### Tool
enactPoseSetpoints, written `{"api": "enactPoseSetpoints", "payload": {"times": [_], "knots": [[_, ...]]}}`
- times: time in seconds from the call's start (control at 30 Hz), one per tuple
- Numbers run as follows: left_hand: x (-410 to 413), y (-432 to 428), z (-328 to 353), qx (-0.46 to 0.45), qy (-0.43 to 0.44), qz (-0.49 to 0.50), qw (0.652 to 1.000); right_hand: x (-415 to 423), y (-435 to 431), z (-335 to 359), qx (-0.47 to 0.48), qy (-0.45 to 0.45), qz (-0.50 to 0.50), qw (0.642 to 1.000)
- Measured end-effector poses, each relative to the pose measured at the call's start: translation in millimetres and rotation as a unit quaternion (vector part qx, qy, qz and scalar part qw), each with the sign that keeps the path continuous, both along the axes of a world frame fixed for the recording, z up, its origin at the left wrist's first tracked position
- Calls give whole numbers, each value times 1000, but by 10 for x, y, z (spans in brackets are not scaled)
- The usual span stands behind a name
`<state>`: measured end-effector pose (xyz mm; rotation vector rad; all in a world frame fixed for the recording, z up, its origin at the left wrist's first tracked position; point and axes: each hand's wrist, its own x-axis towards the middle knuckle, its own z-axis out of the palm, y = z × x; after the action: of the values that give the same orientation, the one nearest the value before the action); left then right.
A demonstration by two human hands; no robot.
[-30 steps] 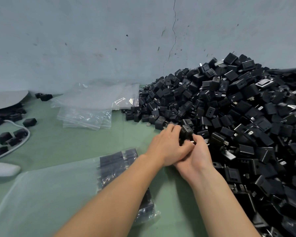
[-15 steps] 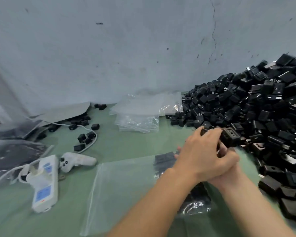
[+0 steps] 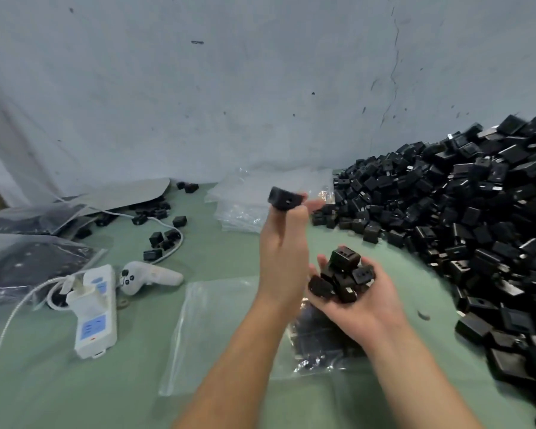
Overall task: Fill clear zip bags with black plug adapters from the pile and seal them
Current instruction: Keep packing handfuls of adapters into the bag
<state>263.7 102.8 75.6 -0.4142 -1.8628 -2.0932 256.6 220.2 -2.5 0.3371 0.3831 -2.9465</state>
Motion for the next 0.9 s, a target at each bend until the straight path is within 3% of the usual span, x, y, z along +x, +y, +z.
{"api": "enactPoseSetpoints", "payload": {"times": [0.17,0.27,0.6,0.9], "knots": [[-55,-765,-192,208,-134,17,969,24,51,57,23,1,-2,1000],[-23,-1114,-289,270,-207,36,940,41,30,43,42,18,11,999],[42,-1853,-459,202,-274,94,936,81,-48,69,56,10,30,998],[-59,-2140,-675,139,-290,168,932,204,284,48,34,-23,-96,995]]}}
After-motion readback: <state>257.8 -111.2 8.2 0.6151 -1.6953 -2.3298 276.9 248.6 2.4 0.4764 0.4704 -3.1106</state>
